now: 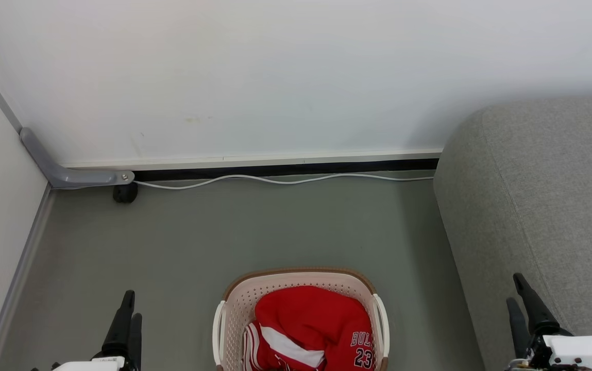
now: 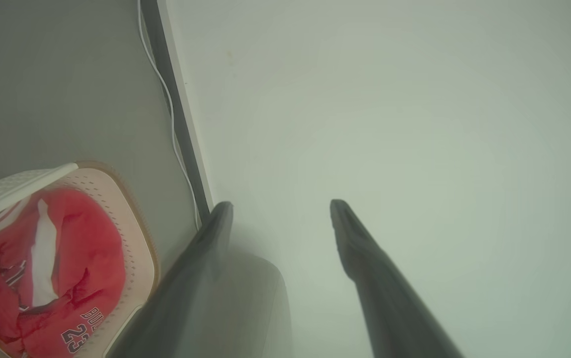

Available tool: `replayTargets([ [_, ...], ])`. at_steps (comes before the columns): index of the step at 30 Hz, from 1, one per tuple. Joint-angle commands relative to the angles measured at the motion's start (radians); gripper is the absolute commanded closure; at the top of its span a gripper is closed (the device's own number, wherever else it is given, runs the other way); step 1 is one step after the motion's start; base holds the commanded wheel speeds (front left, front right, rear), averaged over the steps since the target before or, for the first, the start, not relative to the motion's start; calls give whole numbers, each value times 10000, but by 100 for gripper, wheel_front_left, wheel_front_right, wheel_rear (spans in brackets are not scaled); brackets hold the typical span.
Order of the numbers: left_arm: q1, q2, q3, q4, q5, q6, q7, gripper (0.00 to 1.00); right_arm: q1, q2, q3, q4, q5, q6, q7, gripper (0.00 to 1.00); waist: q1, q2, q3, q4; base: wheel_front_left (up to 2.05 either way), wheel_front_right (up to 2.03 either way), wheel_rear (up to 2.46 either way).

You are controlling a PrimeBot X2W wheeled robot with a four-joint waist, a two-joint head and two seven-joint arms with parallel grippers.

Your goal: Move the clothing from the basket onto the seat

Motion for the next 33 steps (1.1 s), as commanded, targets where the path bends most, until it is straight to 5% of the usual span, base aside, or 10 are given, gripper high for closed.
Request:
replayTargets([
  [1,-534,158,-15,-237,173,-28,-99,0,-573,-238,114,-233,-158,31,-150,0,-2,0,6,-1,0,0,0],
  [33,-1376,572,-244,-248,3609,-43,-1062,0,-1824,-583,768,306,-3419,35,-1102,0,-3,0,121,-48,0,0,0],
])
